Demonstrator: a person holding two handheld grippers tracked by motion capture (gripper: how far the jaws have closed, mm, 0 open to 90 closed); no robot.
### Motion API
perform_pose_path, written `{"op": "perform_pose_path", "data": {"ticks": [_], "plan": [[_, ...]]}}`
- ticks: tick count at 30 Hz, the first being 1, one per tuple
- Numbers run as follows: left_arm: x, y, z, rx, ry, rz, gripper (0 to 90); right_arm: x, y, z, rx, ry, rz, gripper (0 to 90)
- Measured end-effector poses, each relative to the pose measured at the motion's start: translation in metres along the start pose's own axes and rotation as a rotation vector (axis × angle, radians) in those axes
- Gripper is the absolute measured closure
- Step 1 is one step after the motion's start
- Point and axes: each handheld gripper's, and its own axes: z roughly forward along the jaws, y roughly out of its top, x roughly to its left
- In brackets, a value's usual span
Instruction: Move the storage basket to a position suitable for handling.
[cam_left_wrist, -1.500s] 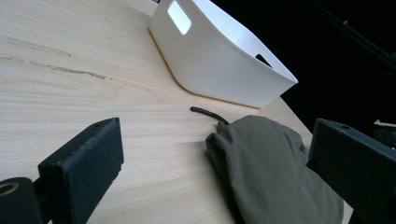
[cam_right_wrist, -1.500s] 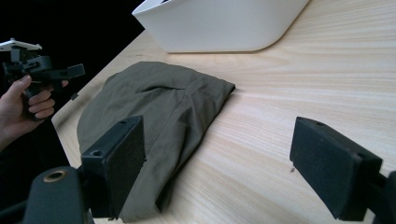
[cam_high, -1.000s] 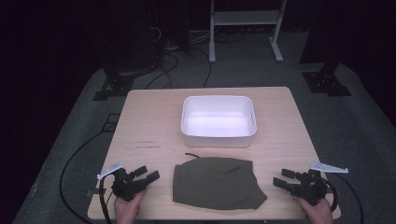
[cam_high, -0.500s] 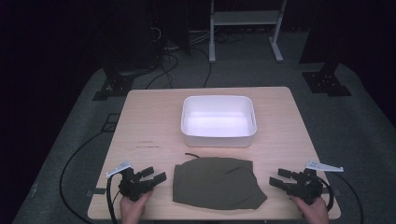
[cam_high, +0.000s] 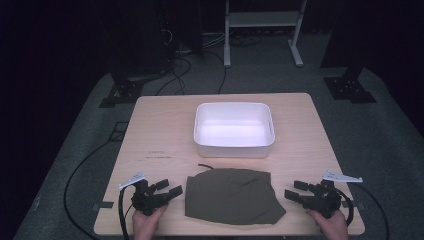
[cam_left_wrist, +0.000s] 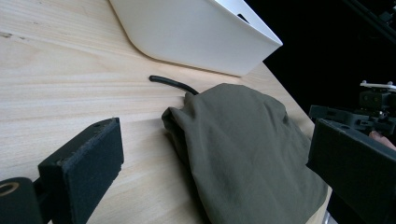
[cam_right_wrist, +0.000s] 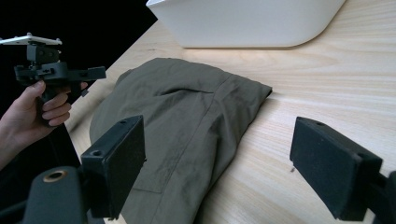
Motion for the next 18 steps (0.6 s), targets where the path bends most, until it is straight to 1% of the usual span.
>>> {"op": "perform_pose_path", "data": {"ticks": [9, 13, 18], "plan": [[-0.003, -0.002, 0.007, 0.027, -0.006, 0.005, 2.5, 0.002, 0.0, 0.005, 0.019, -0.001, 0.006, 17.5], [-0.004, -0.003, 0.009, 0.04, 0.0, 0.006, 2.5, 0.002, 0.0, 0.007, 0.028, -0.004, 0.009, 17.5], [-0.006, -0.004, 0.012, 0.051, 0.001, -0.002, 2.5, 0.003, -0.001, 0.01, 0.043, -0.01, 0.011, 17.5]]}}
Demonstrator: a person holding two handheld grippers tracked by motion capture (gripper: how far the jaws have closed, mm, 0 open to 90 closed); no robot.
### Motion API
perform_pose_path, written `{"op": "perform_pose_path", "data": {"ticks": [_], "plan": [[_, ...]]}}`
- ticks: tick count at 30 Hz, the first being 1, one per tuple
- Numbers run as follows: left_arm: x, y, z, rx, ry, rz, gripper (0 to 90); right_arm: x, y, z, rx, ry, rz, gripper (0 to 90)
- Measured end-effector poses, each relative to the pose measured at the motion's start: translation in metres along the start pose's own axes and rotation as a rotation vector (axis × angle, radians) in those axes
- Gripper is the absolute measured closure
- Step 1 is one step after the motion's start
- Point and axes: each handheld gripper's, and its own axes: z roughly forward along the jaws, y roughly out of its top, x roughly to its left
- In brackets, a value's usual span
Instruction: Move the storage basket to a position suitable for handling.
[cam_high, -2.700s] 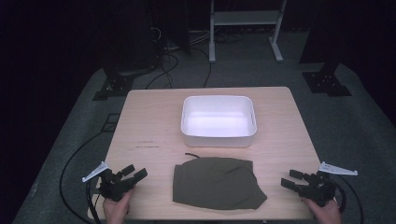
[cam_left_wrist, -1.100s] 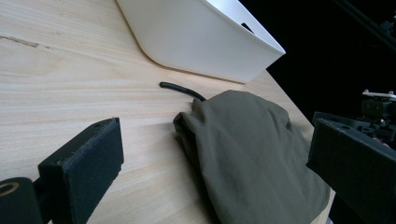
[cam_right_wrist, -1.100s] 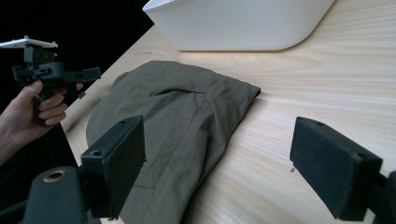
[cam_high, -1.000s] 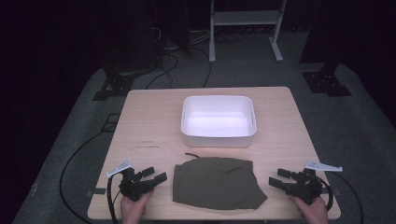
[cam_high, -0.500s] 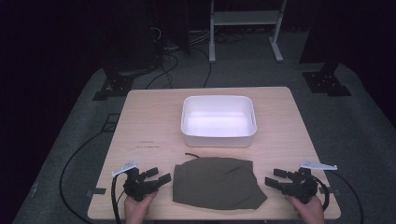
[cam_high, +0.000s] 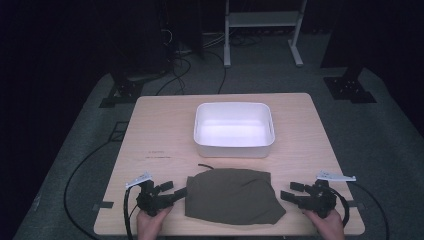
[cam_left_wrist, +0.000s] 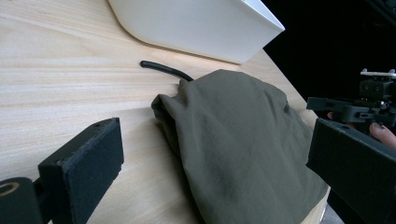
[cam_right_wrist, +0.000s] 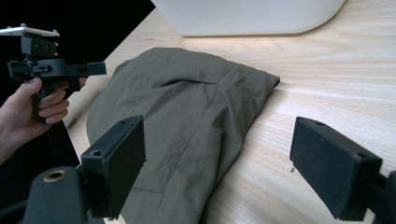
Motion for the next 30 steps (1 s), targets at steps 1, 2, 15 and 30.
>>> {"op": "perform_pose_path", "data": {"ticks": [1, 2, 15, 30], "plan": [[0.0, 0.0, 0.001, 0.007, 0.001, 0.005, 2.5, 0.0, 0.0, 0.0, 0.001, -0.001, 0.001, 17.5], [-0.001, 0.0, 0.002, 0.012, 0.001, 0.003, 2.5, 0.0, 0.0, 0.001, 0.003, -0.001, 0.004, 17.5], [-0.002, -0.004, 0.012, 0.066, 0.008, -0.012, 2.5, 0.0, -0.001, 0.007, 0.035, -0.011, 0.027, 17.5], [0.0, -0.008, 0.021, 0.126, 0.011, -0.033, 2.5, 0.0, -0.004, 0.017, 0.09, -0.033, 0.04, 17.6]]}}
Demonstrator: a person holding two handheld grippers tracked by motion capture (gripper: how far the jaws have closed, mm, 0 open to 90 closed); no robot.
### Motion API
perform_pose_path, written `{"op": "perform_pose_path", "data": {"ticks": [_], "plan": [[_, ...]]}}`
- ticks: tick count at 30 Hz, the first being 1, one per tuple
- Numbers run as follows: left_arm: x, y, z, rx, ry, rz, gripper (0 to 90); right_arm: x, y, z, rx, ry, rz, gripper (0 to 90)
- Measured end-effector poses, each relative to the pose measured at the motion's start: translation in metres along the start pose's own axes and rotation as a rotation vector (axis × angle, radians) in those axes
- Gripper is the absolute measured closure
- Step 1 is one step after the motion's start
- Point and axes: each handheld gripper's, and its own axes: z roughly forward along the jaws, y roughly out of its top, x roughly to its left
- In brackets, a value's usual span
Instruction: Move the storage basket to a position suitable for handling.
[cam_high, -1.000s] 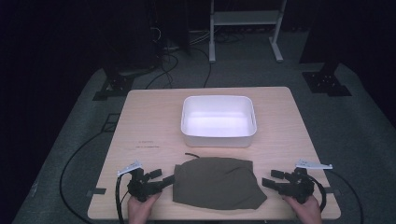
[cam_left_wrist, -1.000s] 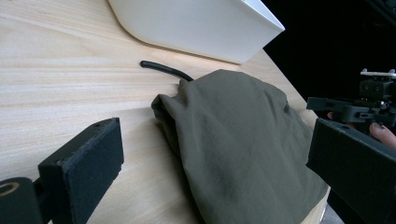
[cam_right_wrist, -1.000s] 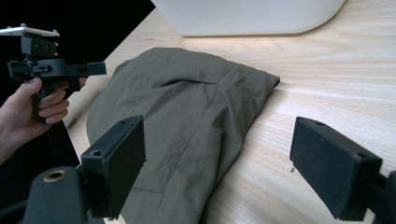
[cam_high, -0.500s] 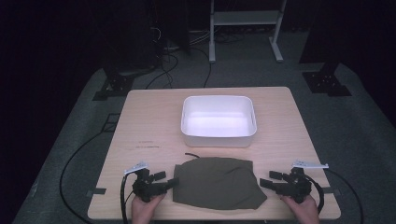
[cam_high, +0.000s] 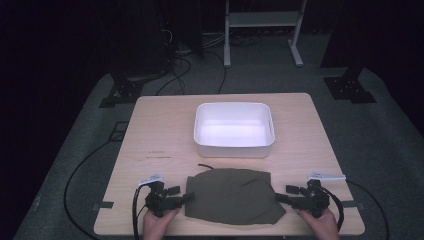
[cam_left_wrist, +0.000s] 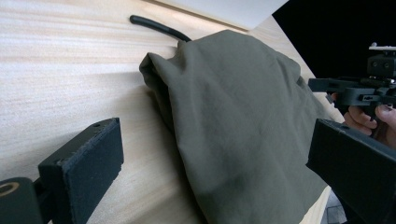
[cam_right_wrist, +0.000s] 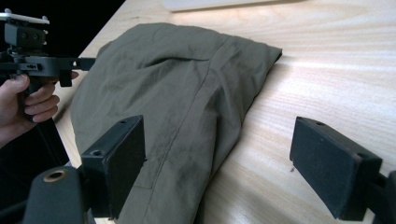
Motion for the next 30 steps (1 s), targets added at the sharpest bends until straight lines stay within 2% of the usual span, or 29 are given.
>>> {"op": "perform_pose_path", "data": {"ticks": [6, 11, 15, 19, 30], "plan": [[0.001, 0.0, 0.002, 0.02, 0.001, -0.005, 2.5, 0.003, -0.001, 0.009, 0.033, 0.002, -0.001, 17.6], [0.0, 0.0, 0.004, 0.022, -0.006, -0.006, 2.8, 0.004, -0.001, 0.015, 0.04, 0.021, 0.021, 17.7], [-0.003, 0.0, 0.008, 0.028, -0.016, -0.006, 2.9, 0.007, -0.001, 0.02, 0.044, 0.018, 0.02, 18.4], [-0.006, -0.001, 0.012, 0.042, -0.023, 0.015, 3.5, 0.012, -0.001, 0.027, 0.046, 0.026, 0.013, 19.7], [-0.015, -0.002, 0.024, 0.061, -0.055, 0.039, 5.5, 0.025, -0.001, 0.044, 0.057, 0.061, -0.002, 21.3]]}}
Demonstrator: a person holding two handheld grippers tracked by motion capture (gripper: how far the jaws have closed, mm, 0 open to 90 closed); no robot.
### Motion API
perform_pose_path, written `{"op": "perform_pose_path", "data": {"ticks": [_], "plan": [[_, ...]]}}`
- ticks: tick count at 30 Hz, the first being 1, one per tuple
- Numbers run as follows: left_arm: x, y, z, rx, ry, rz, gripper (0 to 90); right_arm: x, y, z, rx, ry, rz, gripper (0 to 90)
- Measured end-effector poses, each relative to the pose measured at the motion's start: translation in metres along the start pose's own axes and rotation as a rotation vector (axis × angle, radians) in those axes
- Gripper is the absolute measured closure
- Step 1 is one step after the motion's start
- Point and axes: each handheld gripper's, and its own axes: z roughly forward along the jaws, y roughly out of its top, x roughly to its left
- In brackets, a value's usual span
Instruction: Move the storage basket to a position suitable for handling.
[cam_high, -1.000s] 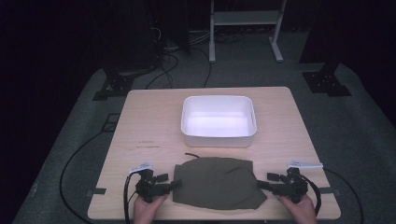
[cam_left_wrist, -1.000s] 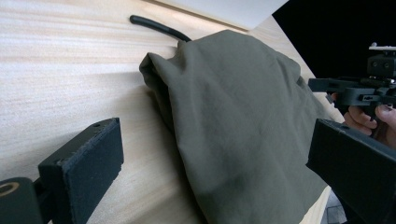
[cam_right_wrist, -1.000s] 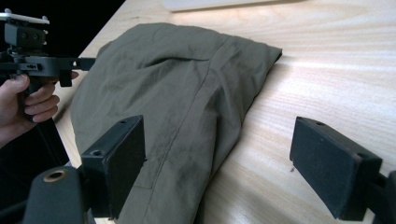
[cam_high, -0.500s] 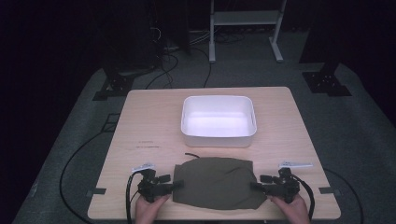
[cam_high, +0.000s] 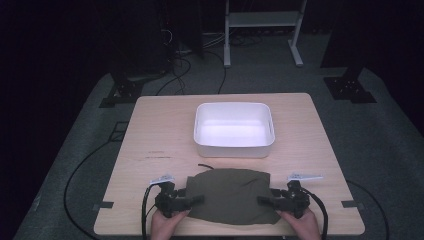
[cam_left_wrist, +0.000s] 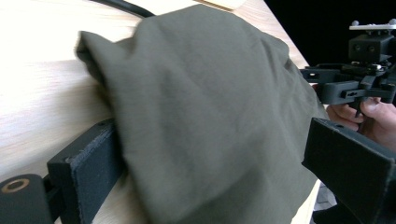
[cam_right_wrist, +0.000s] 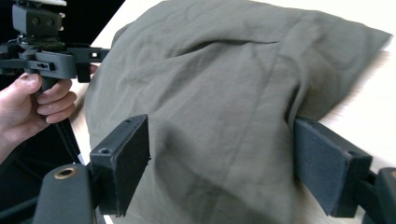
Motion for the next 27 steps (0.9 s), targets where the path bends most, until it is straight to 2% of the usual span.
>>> {"op": "perform_pose_path", "data": {"ticks": [3, 5, 7, 11, 13, 15, 17, 21, 27], "plan": [[-0.003, 0.0, 0.005, 0.009, -0.004, 0.02, 5.6, 0.004, 0.0, 0.007, -0.007, 0.005, -0.006, 21.0], [-0.005, 0.0, 0.009, 0.015, -0.023, 0.013, 5.7, 0.007, 0.001, 0.01, -0.006, 0.002, -0.014, 21.4], [-0.007, 0.0, 0.012, 0.018, -0.028, 0.025, 8.5, 0.008, 0.0, 0.012, -0.008, 0.005, -0.014, 22.7], [-0.011, 0.001, 0.019, 0.025, -0.036, 0.021, 9.2, 0.008, 0.0, 0.014, -0.009, 0.0, -0.018, 27.7], [-0.011, 0.002, 0.021, 0.03, -0.039, 0.025, 12.8, 0.008, 0.001, 0.014, -0.007, -0.004, -0.016, 31.1], [-0.012, 0.003, 0.023, 0.035, -0.044, 0.017, 13.4, 0.008, 0.001, 0.014, -0.003, -0.002, -0.005, 33.9], [-0.012, 0.003, 0.025, 0.036, -0.041, 0.026, 16.1, 0.008, 0.001, 0.014, 0.003, -0.001, 0.007, 38.9], [-0.012, 0.006, 0.03, 0.047, -0.058, 0.009, 16.6, 0.007, 0.002, 0.016, 0.008, 0.0, 0.007, 42.3], [-0.013, 0.007, 0.034, 0.053, -0.052, 0.021, 26.0, 0.008, 0.003, 0.018, 0.018, -0.002, 0.004, 48.0]]}}
